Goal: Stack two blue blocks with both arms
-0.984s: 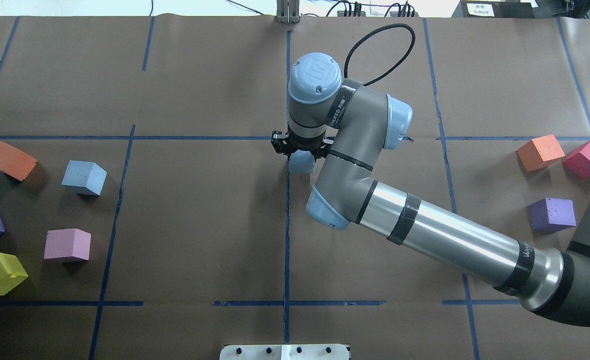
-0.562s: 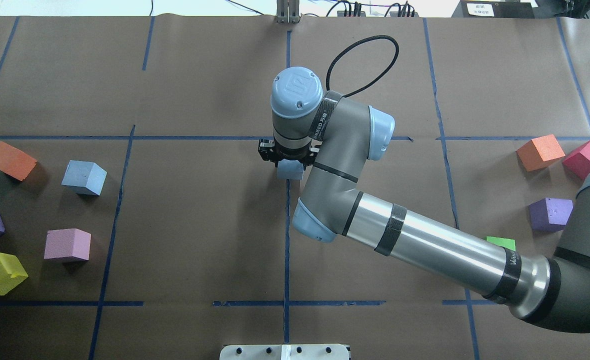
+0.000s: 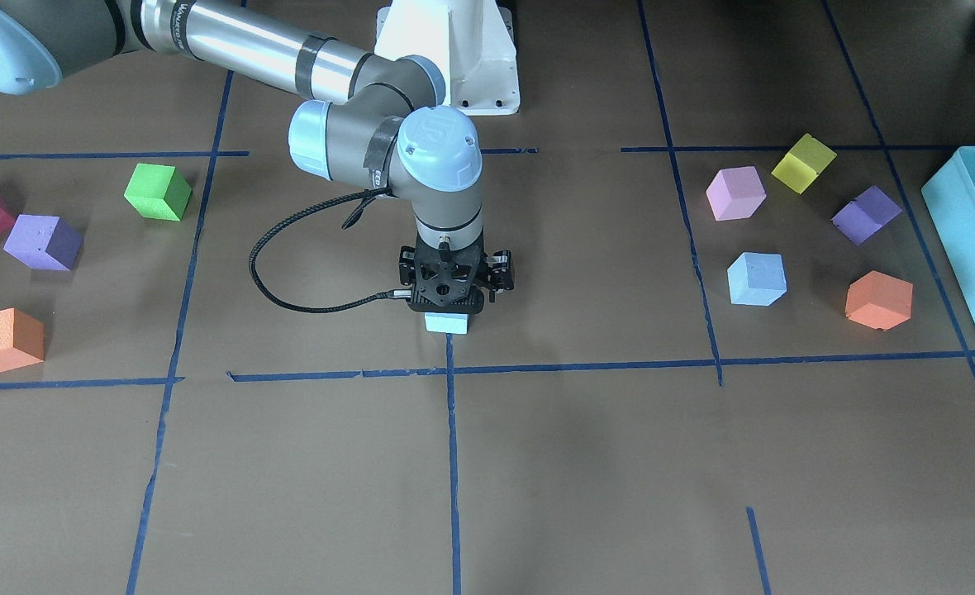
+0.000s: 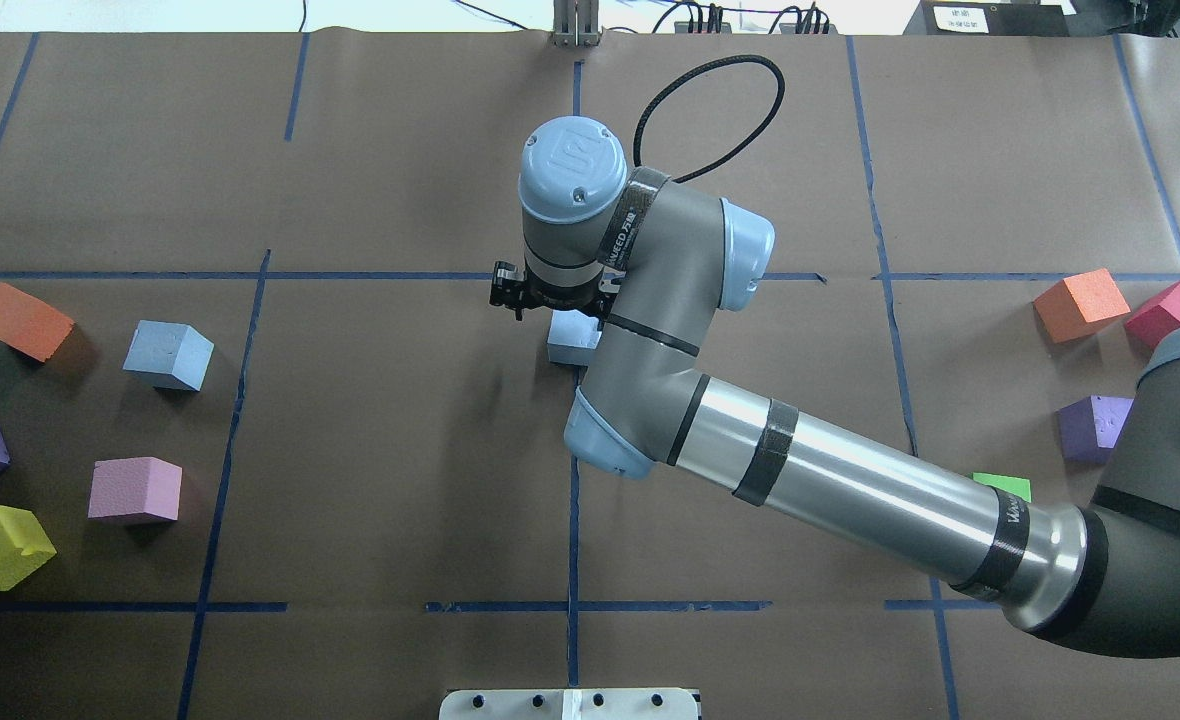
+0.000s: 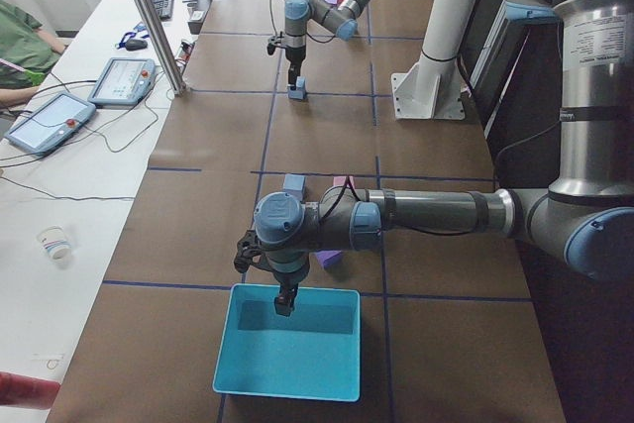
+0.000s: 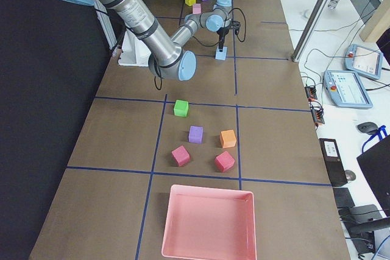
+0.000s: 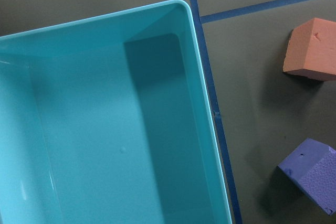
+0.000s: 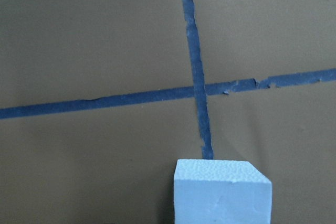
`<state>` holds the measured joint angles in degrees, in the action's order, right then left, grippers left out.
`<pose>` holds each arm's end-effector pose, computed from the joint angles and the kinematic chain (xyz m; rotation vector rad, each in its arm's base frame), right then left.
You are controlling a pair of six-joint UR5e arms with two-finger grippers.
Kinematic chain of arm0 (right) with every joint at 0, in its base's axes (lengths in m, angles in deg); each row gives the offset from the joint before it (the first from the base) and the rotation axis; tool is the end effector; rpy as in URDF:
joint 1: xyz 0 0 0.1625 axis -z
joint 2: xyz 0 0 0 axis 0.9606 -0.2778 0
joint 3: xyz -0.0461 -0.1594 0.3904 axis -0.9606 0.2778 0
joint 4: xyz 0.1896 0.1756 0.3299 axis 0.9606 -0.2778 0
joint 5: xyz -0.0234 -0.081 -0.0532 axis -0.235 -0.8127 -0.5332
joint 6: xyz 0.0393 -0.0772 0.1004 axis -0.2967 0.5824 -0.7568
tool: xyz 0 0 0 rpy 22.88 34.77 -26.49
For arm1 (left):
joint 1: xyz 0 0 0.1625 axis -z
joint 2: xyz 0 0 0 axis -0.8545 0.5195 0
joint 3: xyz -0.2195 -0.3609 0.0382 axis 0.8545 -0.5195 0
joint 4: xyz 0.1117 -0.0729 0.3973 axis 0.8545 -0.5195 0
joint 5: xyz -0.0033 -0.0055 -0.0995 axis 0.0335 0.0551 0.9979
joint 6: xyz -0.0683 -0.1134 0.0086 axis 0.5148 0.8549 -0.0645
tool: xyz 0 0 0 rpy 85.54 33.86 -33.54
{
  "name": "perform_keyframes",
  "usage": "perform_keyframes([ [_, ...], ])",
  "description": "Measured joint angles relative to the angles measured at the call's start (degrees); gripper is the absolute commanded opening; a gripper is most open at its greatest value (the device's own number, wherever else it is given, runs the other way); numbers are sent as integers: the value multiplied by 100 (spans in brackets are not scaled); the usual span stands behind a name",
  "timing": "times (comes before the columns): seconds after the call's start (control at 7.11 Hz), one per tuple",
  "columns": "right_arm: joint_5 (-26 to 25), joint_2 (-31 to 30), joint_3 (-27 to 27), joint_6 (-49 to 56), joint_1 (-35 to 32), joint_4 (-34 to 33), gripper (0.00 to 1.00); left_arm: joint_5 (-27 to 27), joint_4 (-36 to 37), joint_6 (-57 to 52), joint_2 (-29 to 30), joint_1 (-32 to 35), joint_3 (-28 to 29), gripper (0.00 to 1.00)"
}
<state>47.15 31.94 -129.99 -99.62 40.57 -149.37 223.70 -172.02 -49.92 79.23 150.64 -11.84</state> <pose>-0.6363 -0.5217 0.1789 0.0107 -0.8449 0.1467 -0.0564 -0.4484 0.6824 0.0669 0.7672 0.2117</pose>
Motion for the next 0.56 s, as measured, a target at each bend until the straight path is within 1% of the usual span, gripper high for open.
perform_keyframes([
  [0.28,362,-52,-87,254,-408,-215,100,0,-6,-2,5,-1,-3,100],
  [0.42,474,-230,-309,683,-626,-490,100,-6,-6,-3,16,-10,-4,100],
  [0.56,643,-678,-775,1310,-912,-738,100,-25,-6,7,33,-41,-2,100],
])
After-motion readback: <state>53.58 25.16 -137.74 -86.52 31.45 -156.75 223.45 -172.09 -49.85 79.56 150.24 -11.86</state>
